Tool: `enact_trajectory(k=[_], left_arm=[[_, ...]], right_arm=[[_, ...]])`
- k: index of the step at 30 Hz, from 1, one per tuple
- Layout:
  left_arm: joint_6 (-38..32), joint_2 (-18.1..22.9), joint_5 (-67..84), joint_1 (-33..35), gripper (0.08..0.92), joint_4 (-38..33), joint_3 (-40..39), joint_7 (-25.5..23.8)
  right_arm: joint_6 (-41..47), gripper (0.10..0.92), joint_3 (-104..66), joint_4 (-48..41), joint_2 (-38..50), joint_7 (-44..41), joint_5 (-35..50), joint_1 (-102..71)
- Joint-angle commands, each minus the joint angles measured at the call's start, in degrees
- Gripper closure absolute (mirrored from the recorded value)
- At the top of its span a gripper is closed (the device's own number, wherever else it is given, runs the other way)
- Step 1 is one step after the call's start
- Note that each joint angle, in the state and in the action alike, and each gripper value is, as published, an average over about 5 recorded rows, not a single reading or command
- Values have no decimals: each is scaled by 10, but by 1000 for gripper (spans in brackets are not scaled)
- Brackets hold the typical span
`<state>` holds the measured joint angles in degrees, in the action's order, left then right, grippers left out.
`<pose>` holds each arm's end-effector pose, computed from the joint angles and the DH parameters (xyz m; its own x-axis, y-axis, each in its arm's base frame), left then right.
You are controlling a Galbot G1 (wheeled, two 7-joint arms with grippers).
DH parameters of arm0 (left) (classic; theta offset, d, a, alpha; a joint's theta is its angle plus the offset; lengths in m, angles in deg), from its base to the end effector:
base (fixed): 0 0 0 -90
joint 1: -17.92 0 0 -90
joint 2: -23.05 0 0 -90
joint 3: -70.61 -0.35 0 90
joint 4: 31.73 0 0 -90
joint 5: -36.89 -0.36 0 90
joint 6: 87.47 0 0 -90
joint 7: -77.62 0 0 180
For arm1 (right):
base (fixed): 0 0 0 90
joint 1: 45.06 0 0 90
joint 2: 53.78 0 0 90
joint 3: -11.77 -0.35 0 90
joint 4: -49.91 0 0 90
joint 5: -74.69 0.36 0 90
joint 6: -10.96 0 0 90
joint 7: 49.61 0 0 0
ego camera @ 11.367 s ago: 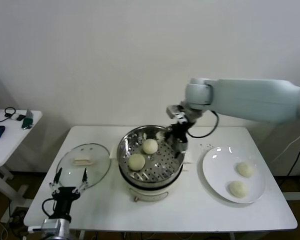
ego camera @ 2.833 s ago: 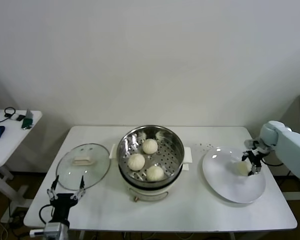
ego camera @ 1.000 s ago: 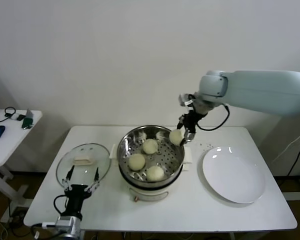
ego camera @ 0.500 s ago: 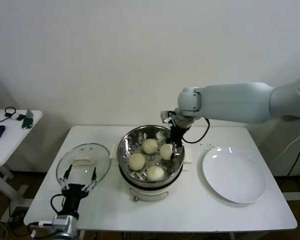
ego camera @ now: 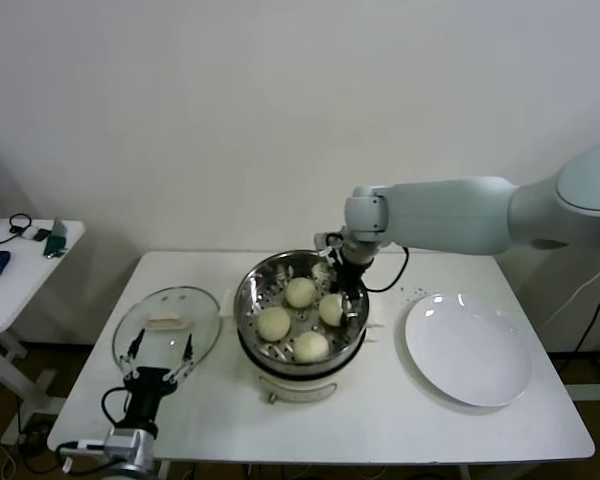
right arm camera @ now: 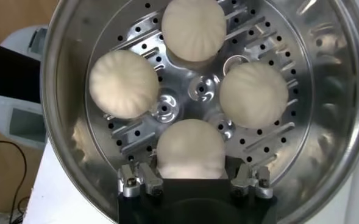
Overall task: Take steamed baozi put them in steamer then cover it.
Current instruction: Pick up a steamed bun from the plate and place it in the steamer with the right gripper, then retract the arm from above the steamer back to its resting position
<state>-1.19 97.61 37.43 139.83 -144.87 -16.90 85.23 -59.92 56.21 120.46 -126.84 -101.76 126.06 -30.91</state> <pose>0.1765 0.0694 -0.3422 -0.9971 -0.0462 0.0600 -0.0299 0.9678 0.2499 0.5624 0.0949 -0.1033 0.0010 -0.1286 0.9917 -0.9779 -0.2075 -0.0259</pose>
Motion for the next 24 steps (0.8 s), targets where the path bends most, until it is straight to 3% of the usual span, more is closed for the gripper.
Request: enact_trajectory(k=[1, 8, 17, 24], left_arm=[[0, -2, 0, -1, 177, 1, -1, 0], [1, -2, -1, -2, 177, -1, -1, 1], [1, -2, -6, 0, 177, -5, -2, 2], [0, -1, -10, 2, 177, -3, 0, 5]], right_arm=[[1, 292, -4, -2, -2, -13, -6, -6], [-3, 206, -8, 29, 32, -25, -14, 21], [-38, 202, -47, 63, 130, -11, 25, 58], [-102, 203, -95, 109, 249, 60, 67, 73]])
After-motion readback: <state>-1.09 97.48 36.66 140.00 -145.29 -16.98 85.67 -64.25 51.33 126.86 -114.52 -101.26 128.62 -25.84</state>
